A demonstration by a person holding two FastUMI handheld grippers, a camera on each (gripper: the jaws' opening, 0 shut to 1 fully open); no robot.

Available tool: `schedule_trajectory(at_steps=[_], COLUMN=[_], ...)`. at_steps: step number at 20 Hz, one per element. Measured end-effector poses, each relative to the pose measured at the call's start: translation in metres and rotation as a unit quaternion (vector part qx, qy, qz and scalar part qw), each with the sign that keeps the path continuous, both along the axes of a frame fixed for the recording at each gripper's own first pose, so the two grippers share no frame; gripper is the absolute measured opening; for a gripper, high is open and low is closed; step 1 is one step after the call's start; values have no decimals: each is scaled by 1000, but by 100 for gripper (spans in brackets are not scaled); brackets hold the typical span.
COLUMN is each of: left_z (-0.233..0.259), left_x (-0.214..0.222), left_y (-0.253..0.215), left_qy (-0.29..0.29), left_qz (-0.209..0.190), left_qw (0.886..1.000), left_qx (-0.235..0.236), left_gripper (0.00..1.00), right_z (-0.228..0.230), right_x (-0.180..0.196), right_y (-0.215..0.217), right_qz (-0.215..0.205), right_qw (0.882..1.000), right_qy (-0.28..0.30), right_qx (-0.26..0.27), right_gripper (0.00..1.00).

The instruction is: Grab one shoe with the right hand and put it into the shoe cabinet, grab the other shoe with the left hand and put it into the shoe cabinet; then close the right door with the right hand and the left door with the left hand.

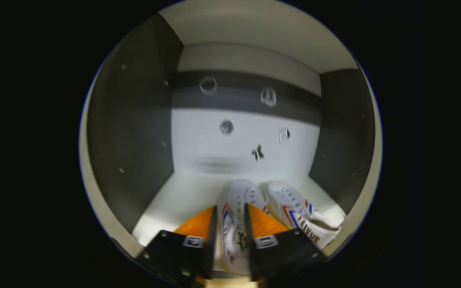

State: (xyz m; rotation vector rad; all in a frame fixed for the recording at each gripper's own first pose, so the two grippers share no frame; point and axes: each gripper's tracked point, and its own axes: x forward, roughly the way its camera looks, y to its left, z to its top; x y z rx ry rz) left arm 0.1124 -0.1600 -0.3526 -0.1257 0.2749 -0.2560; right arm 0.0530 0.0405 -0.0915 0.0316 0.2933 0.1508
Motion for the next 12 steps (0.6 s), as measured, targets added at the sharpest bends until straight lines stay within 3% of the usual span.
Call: schedule_trajectory(at_steps=[3,7,11,12], left_z=[30,62,77,78], left_x=[-36,-93,-164,-179], left_y=[13,31,42,45], left_qy=[-31,-77,-88,-90], left_qz=[-7,-17,-49,-55], left_qw=[999,997,995,994], left_qx=[4,18,-6,-6], left_gripper=[80,80,80,80], right_z=[14,35,59,66], right_x=[-3,-7,-4,-3], right_y=[-6,-11,-26,-31], right_qz=[-9,-21,-46,-53], right_qw=[1000,999,998,997], right_qy=[-12,-28,-45,-50], right_qx=[-1,-1,-2,-3], right_gripper=[96,96,100,96])
